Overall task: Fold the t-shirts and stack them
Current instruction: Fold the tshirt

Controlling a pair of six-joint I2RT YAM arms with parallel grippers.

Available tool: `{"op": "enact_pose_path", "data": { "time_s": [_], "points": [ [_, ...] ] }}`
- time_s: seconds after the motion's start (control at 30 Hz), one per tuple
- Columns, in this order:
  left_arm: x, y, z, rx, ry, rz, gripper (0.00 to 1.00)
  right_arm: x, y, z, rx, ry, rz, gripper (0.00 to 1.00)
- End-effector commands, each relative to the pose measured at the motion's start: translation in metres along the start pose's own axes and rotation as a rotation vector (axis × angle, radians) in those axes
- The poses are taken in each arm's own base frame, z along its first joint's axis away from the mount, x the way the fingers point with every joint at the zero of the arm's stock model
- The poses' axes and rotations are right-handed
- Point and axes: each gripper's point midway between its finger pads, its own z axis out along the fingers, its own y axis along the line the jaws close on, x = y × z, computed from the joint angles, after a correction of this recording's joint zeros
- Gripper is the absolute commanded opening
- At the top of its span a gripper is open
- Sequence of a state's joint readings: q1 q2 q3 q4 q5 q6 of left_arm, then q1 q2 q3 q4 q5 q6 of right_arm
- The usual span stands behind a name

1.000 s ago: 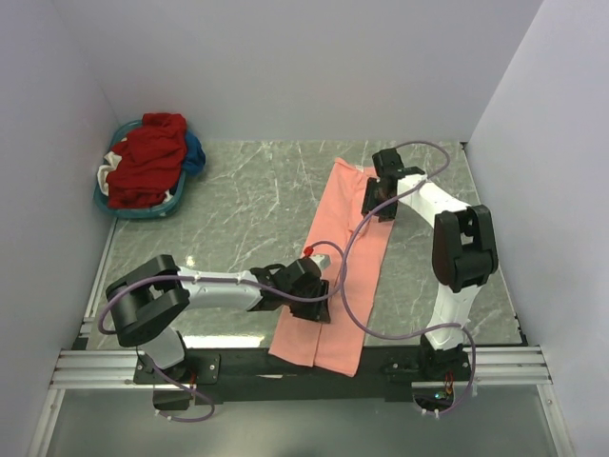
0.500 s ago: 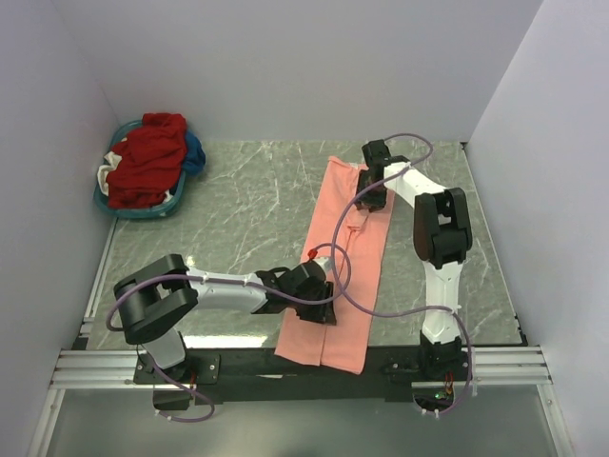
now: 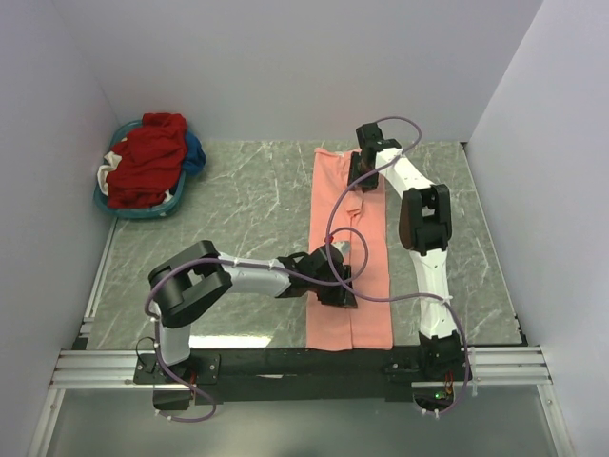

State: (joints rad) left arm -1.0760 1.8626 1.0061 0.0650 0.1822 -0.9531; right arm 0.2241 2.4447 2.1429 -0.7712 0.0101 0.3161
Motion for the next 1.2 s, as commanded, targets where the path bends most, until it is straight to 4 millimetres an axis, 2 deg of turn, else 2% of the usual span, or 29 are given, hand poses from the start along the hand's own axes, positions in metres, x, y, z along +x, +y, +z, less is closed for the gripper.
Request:
{"op": "enact_pose_path", "data": {
  "time_s": [0.0, 0.1, 0.2, 0.23, 0.3, 0.33, 0.37, 0.5, 0.53, 0.6, 0.63, 0.67, 0.7, 0.73, 0.77, 0.8, 0.83, 0.87, 0.9, 0.93, 1.0, 1.03, 1.07, 1.1, 1.17],
  "points": [
    [-0.018, -0.001, 0.009, 0.004, -0.019, -0.003, 0.41, -0.015, 0.0, -0.007, -0.015, -0.036, 0.009, 0.5],
    [-0.026, -0.012, 0.007, 0.019, -0.035, 0.021, 0.41, -0.024, 0.004, -0.02, -0.027, -0.067, 0.026, 0.5],
    [-0.032, -0.019, -0.002, 0.028, -0.057, 0.039, 0.42, -0.034, 0.006, -0.041, -0.042, -0.111, 0.035, 0.51],
    [-0.034, -0.02, -0.005, 0.028, -0.064, 0.043, 0.42, -0.039, 0.006, -0.055, -0.043, -0.135, 0.037, 0.51],
    [-0.036, -0.025, -0.015, 0.038, -0.076, 0.055, 0.43, -0.041, 0.004, -0.066, -0.032, -0.157, 0.047, 0.51],
    [-0.035, -0.026, -0.017, 0.039, -0.076, 0.058, 0.44, -0.047, 0.004, -0.082, -0.038, -0.187, 0.052, 0.51],
    [-0.036, -0.028, -0.023, 0.047, -0.083, 0.061, 0.44, -0.05, 0.002, -0.089, -0.03, -0.205, 0.061, 0.51],
    [-0.029, -0.027, -0.039, 0.05, -0.088, 0.075, 0.45, -0.043, 0.0, -0.122, -0.044, -0.244, 0.107, 0.51],
    [-0.027, -0.026, -0.042, 0.051, -0.089, 0.074, 0.45, -0.031, -0.003, -0.135, -0.052, -0.246, 0.112, 0.51],
    [-0.021, -0.025, -0.052, 0.063, -0.085, 0.076, 0.45, -0.023, -0.002, -0.149, -0.083, -0.279, 0.144, 0.51],
    [-0.019, -0.025, -0.055, 0.066, -0.084, 0.076, 0.45, -0.004, -0.006, -0.16, -0.095, -0.277, 0.148, 0.51],
    [-0.016, -0.026, -0.063, 0.073, -0.091, 0.084, 0.45, 0.002, -0.003, -0.165, -0.116, -0.293, 0.168, 0.51],
    [-0.012, -0.02, -0.066, 0.054, -0.082, 0.083, 0.45, 0.032, -0.008, -0.157, -0.12, -0.239, 0.182, 0.51],
    [-0.008, -0.016, -0.07, 0.043, -0.078, 0.087, 0.45, 0.037, -0.004, -0.176, -0.163, -0.265, 0.189, 0.51],
    [-0.006, -0.013, -0.077, 0.035, -0.09, 0.087, 0.46, 0.045, 0.0, -0.181, -0.196, -0.273, 0.198, 0.51],
    [-0.006, -0.011, -0.081, 0.032, -0.096, 0.09, 0.46, 0.077, -0.007, -0.17, -0.184, -0.219, 0.205, 0.51],
    [-0.005, -0.009, -0.084, 0.03, -0.1, 0.092, 0.46, 0.081, -0.006, -0.189, -0.219, -0.258, 0.206, 0.51],
    [-0.004, -0.007, -0.09, 0.027, -0.114, 0.095, 0.46, 0.09, -0.005, -0.192, -0.238, -0.267, 0.219, 0.51],
    [-0.004, -0.007, -0.092, 0.025, -0.119, 0.094, 0.47, 0.114, -0.013, -0.184, -0.233, -0.232, 0.228, 0.51],
    [-0.004, -0.007, -0.095, 0.027, -0.124, 0.094, 0.47, 0.119, -0.013, -0.198, -0.264, -0.263, 0.232, 0.51],
    [-0.004, -0.005, -0.1, 0.02, -0.135, 0.085, 0.46, 0.138, -0.014, -0.203, -0.297, -0.253, 0.238, 0.51],
    [-0.004, -0.003, -0.102, 0.017, -0.139, 0.081, 0.47, 0.155, -0.019, -0.204, -0.305, -0.25, 0.245, 0.51],
    [-0.001, 0.0, -0.104, 0.015, -0.143, 0.077, 0.46, 0.165, -0.016, -0.206, -0.338, -0.239, 0.252, 0.51],
    [-0.001, 0.004, -0.105, 0.001, -0.151, 0.066, 0.47, 0.186, -0.021, -0.199, -0.335, -0.205, 0.257, 0.51],
    [0.001, 0.013, -0.108, -0.021, -0.168, 0.056, 0.47, 0.2, -0.022, -0.205, -0.374, -0.218, 0.278, 0.51]
  ]
}}
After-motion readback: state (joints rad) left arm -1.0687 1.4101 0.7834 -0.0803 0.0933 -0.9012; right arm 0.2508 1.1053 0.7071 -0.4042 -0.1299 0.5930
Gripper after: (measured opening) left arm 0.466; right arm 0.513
